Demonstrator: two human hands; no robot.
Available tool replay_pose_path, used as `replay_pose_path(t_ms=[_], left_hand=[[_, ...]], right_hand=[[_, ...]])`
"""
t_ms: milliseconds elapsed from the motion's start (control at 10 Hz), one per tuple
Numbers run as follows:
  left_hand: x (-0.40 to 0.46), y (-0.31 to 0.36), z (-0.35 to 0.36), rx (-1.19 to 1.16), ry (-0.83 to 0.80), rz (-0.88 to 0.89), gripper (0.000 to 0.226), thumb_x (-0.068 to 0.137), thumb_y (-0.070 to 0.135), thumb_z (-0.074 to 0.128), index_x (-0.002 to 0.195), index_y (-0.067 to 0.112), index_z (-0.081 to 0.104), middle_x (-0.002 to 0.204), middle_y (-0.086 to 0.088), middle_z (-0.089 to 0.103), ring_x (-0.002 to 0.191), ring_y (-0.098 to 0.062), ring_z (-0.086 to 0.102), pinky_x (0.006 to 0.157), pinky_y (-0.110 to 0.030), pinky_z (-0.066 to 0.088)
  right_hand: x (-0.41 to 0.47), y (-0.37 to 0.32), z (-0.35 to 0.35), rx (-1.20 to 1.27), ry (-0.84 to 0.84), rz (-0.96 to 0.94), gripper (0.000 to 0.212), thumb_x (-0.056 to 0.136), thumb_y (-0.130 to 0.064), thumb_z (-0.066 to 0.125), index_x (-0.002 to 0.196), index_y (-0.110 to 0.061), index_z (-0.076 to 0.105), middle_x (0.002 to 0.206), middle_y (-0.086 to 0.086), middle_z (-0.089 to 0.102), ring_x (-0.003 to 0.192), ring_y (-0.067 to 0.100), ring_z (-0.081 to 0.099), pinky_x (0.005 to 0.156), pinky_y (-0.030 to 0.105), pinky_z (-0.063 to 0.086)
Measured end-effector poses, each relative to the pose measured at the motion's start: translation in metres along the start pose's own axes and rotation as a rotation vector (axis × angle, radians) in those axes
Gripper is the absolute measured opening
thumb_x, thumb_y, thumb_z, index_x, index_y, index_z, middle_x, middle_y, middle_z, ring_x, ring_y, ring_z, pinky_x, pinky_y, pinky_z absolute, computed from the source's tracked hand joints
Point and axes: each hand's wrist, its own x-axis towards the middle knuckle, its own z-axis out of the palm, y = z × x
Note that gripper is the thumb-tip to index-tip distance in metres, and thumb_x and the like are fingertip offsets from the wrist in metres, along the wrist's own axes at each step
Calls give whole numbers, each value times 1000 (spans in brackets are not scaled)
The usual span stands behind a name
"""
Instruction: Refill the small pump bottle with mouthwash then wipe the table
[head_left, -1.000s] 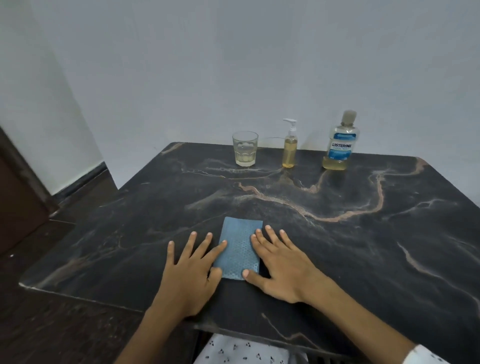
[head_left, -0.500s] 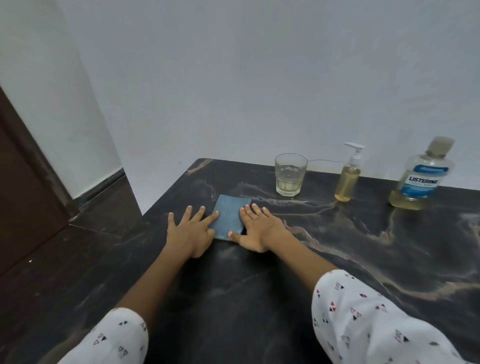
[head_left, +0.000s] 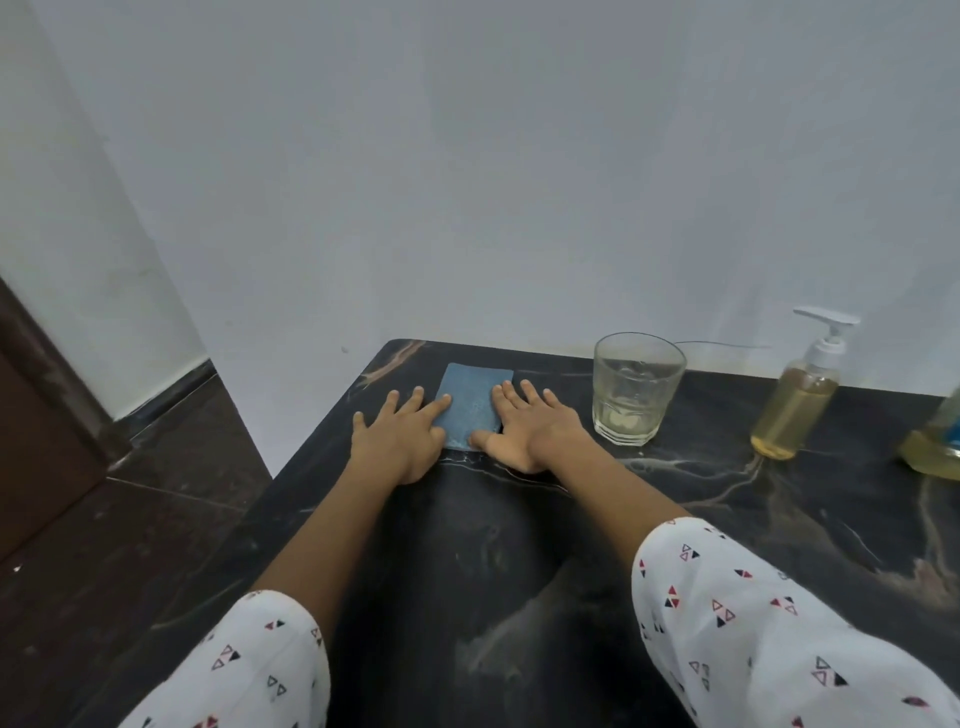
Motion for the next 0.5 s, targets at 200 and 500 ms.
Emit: replay_pose_path(t_ms=[200, 500], left_hand=[[15, -6, 2, -33, 1, 29, 53, 99, 34, 20, 149, 39, 5, 160, 3, 1, 147, -25, -1, 112, -62, 7], [-18, 10, 7, -78, 245, -37, 55, 101, 22, 26, 151, 23, 4, 157, -2, 21, 143, -24, 23, 112, -51, 23]], right_hand=[[8, 0, 3, 53, 24, 11, 78, 95, -59, 20, 152, -14, -6, 160, 2, -8, 146, 20, -8, 118, 41, -3], [-26, -7, 16, 169, 147, -34, 73, 99, -54, 18, 151, -13, -10, 159, 3, -10, 145, 21, -14, 116, 44, -12]])
